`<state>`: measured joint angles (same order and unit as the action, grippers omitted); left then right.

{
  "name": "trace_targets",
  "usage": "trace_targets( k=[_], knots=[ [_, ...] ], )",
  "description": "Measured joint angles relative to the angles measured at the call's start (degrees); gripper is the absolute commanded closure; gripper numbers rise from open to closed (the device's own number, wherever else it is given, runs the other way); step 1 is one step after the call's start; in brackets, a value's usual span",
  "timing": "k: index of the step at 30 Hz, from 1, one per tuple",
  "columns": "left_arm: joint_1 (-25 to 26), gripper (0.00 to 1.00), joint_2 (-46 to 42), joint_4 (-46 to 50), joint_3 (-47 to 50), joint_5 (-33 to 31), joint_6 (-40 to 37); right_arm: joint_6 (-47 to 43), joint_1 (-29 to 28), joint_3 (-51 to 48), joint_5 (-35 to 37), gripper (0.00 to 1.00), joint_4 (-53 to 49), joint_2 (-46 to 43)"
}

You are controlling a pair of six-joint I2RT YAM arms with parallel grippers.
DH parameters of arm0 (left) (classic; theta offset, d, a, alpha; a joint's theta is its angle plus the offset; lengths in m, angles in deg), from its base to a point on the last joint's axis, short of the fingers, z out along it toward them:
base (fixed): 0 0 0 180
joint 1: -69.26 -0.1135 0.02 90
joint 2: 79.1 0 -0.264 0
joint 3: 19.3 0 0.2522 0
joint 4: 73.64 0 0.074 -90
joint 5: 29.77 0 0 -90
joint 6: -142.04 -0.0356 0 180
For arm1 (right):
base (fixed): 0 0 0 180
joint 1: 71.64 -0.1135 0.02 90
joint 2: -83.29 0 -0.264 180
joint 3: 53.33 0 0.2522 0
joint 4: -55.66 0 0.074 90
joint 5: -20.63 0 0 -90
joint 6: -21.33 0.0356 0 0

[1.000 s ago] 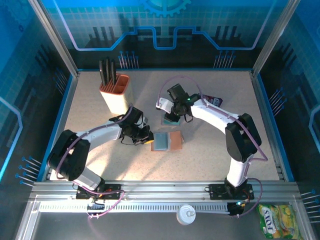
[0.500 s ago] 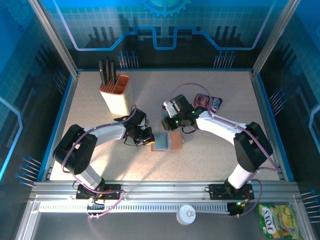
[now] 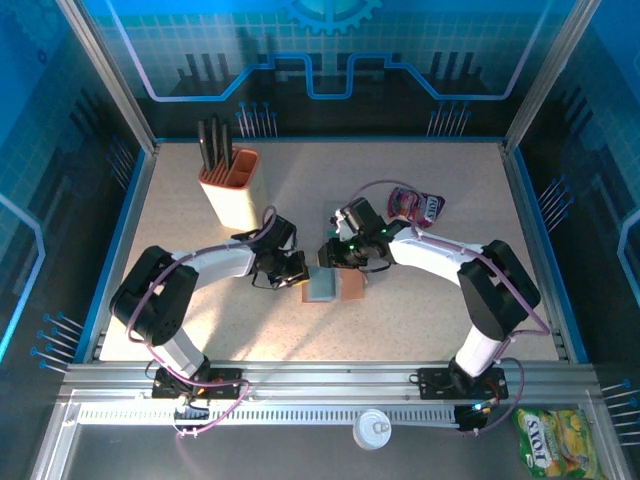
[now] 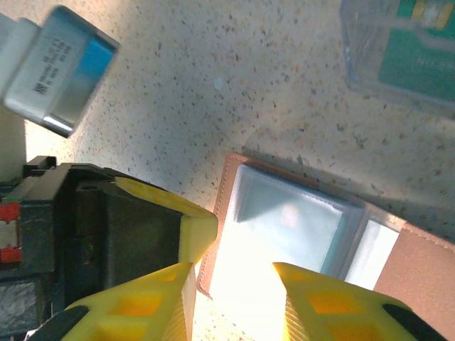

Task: Take the credit cards out of the card holder

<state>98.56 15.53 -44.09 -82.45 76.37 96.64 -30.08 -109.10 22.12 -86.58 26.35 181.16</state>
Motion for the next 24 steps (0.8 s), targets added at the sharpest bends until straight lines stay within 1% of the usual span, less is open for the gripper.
trace_targets(
  k=[5,10,13,24],
  knots=[
    [0.7,0.98,0.1,0.4,0.0,-1.5,0.5,1.4,0.0,0.0,-2.6,0.65,-0.4,2.0],
    [0.9,0.98,0.5,0.4,0.0,-2.1,0.5,1.6,-0.1,0.1,-3.9,0.61,-0.9,3.2],
    [1.0,0.98,0.5,0.4,0.0,-2.9,0.5,1.5,-0.2,0.3,-4.5,0.58,-1.3,3.7],
    [1.2,0.98,1.1,0.4,0.0,-3.8,0.5,1.6,-0.9,1.1,-6.0,0.55,-2.0,5.6]
  ],
)
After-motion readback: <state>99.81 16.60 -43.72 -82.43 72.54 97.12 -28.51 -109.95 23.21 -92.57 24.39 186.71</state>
